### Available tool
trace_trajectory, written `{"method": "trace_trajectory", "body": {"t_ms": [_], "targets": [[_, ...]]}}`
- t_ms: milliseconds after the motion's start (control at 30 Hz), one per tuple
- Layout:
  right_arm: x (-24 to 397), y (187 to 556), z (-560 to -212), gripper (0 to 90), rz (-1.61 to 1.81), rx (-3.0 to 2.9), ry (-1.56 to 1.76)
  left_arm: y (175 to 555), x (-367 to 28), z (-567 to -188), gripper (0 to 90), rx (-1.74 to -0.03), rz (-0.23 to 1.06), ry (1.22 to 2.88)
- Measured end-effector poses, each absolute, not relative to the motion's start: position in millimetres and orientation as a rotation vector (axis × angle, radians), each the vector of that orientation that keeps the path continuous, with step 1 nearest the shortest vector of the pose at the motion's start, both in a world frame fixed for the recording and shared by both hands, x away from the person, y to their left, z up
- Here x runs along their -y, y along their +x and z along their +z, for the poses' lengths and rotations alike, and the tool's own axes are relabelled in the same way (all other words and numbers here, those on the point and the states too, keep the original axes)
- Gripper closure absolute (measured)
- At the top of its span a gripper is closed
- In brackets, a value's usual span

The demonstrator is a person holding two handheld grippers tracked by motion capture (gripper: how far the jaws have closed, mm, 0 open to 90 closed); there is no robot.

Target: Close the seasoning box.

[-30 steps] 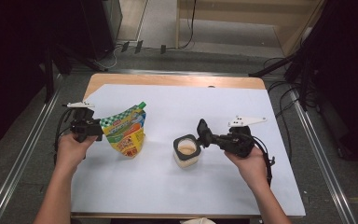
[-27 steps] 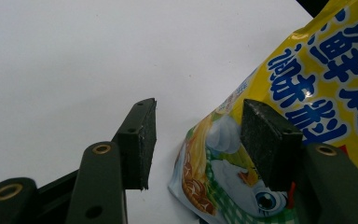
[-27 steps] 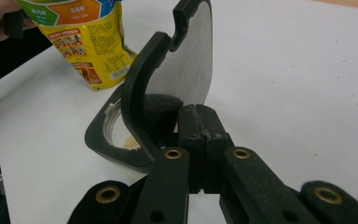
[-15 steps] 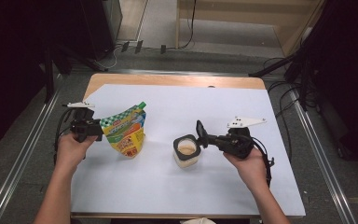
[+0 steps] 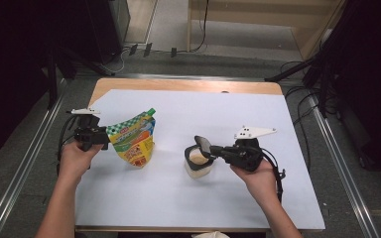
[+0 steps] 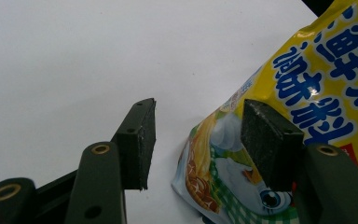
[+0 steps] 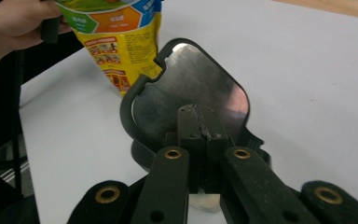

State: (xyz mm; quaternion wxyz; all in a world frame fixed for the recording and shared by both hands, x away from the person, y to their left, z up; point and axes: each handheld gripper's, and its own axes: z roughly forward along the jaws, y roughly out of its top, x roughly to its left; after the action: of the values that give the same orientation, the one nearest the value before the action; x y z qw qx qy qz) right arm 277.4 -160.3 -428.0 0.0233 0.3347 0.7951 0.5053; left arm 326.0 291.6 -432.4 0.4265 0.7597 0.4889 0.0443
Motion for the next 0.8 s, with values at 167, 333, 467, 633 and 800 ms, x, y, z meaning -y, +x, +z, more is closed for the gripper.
{"method": "trace_trajectory", "body": {"t_ms": [167,333,467,633,800], "targets": [[150,275,-433,90.0,1.544,-2.509,1.015,326,-291,-432,45.9,-1.218,0.11,1.899],[139,273,-440,90.0,1.507,-2.559,0.996,326,-291,-432,45.7,-1.222,0.108,1.899],[136,274,-445,90.0,1.491,-2.579,0.989,326,-292,-432,45.7,-1.222,0.109,1.898],[136,274,-446,90.0,1.506,-2.579,0.984,326,-293,-433,45.7,-1.226,0.104,1.901],[136,273,-445,88.5,1.51,-2.581,0.984,327,-291,-434,45.5,-1.227,0.101,1.904]]}}
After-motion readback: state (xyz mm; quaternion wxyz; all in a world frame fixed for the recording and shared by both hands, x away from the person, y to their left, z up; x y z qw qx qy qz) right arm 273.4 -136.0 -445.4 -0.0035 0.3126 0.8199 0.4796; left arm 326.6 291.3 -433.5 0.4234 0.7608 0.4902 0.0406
